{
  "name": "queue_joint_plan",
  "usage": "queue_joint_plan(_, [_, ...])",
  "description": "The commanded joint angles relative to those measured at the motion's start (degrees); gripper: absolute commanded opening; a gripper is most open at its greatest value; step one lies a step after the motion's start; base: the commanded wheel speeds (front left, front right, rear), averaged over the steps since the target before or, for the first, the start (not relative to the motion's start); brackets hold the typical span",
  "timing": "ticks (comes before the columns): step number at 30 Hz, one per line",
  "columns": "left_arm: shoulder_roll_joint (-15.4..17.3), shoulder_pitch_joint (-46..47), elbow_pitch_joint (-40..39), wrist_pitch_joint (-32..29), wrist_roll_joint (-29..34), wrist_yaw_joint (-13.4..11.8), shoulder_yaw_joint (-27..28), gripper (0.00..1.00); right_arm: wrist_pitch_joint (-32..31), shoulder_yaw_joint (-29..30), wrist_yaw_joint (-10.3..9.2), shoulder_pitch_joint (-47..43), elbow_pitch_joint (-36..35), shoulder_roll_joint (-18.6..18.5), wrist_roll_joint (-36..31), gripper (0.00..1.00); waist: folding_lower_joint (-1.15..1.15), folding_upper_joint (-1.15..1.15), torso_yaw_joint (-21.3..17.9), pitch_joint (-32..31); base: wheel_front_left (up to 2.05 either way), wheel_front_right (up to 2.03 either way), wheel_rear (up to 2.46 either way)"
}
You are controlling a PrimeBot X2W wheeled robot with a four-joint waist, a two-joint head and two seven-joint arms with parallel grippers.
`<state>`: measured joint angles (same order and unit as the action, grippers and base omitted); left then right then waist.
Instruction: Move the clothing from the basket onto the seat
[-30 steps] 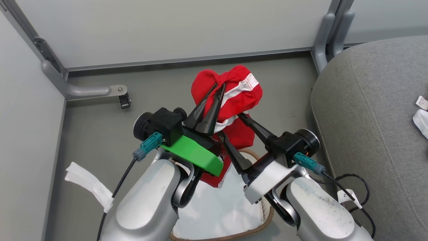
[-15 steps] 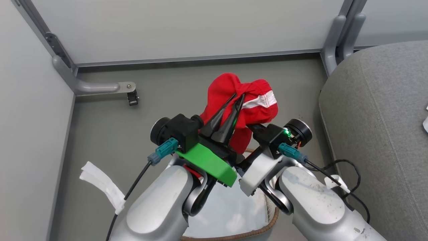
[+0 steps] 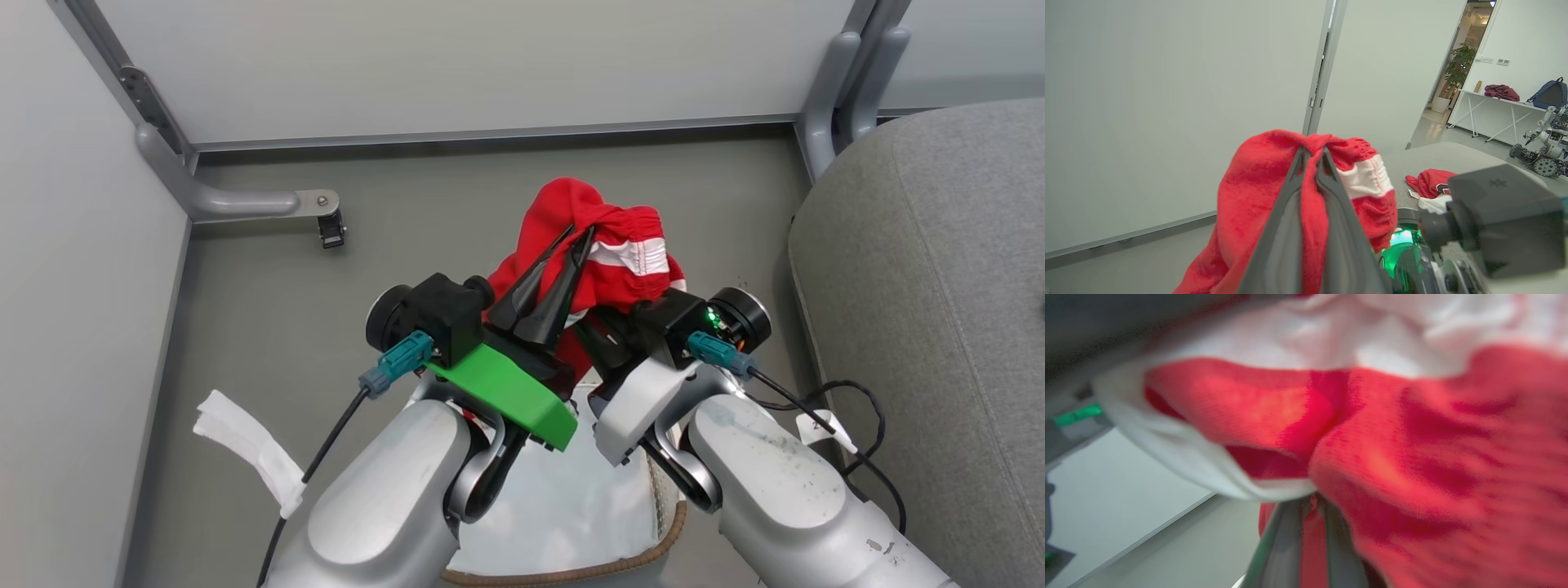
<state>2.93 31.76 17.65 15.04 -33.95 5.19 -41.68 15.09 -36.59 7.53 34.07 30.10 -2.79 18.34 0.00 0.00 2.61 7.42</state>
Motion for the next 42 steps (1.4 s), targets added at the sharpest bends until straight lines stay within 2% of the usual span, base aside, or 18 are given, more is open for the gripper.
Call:
queue_joint_plan(1, [0.0, 0.2, 0.3, 0.2, 0.7, -0.3, 0.4, 0.00, 0.1, 0.4, -0.08, -0.8, 0.0, -0.3, 0.3, 0.00, 0.00, 0.00, -0.5, 0.0, 0.00, 0.00, 0.00])
queue_joint_plan(5, [0.0, -0.6, 0.7, 0.2, 1.7, -0.7, 1.6, 0.00, 0.1, 2.0, -0.08, -2.2, -1.1, -0.3, -0.5, 0.00, 0.00, 0.00, -1.7, -0.1, 0.00, 0.00, 0.00])
queue_joint_plan(6, [0.0, -0.7, 0.7, 0.2, 1.8, -0.7, 1.8, 0.18, 0.1, 2.6, -0.08, -2.4, -1.5, -0.3, -0.9, 0.00, 0.00, 0.00, -2.0, -0.1, 0.00, 0.00, 0.00])
queue_joint_plan(7, [0.0, -0.9, 0.6, 0.2, 2.1, -0.7, 1.9, 0.42, 0.1, 3.4, -0.08, -2.9, -2.0, -0.3, -1.2, 0.00, 0.00, 0.00, -2.3, -0.1, 0.00, 0.00, 0.00])
queue_joint_plan(8, [0.0, -1.1, 0.6, 0.2, 2.1, -0.7, 2.0, 0.78, 0.1, 4.0, -0.08, -3.4, -2.5, -0.3, -1.5, 0.00, 0.00, 0.00, -2.5, -0.1, 0.00, 0.00, 0.00])
queue_joint_plan(9, [0.0, -1.2, 0.6, 0.2, 2.3, -0.7, 2.2, 1.00, 0.1, 4.7, -0.08, -3.9, -3.0, -0.3, -1.9, 0.00, 0.00, 0.00, -2.9, -0.1, 0.00, 0.00, 0.00])
queue_joint_plan(16, [0.1, -2.3, 1.1, 0.1, 4.3, -1.2, 4.2, 1.00, 0.1, 7.5, -0.08, -6.0, -6.5, -0.3, -3.5, 0.00, 0.00, 0.00, -5.4, 0.2, 0.00, 0.00, 0.00])
queue_joint_plan(20, [0.1, -3.2, 2.1, 0.1, 6.1, -1.0, 6.1, 1.00, 0.1, 8.8, -0.08, -7.1, -8.4, -0.2, -4.2, 0.00, 0.00, 0.00, -8.4, 0.3, 0.00, 0.00, 0.00])
queue_joint_plan(40, [0.4, -8.4, 3.7, 0.1, 14.3, 1.5, 13.7, 1.00, 0.1, 17.5, -0.08, -14.9, -17.4, -0.2, -6.7, 0.00, 0.00, 0.00, -32.2, 2.6, 0.00, 0.00, 0.00])
queue_joint_plan(42, [0.3, -8.7, 3.6, 0.1, 14.9, 1.8, 13.5, 1.00, 0.1, 18.6, -0.08, -15.7, -18.3, -0.2, -6.9, 0.00, 0.00, 0.00, -33.5, 2.9, 0.00, 0.00, 0.00])
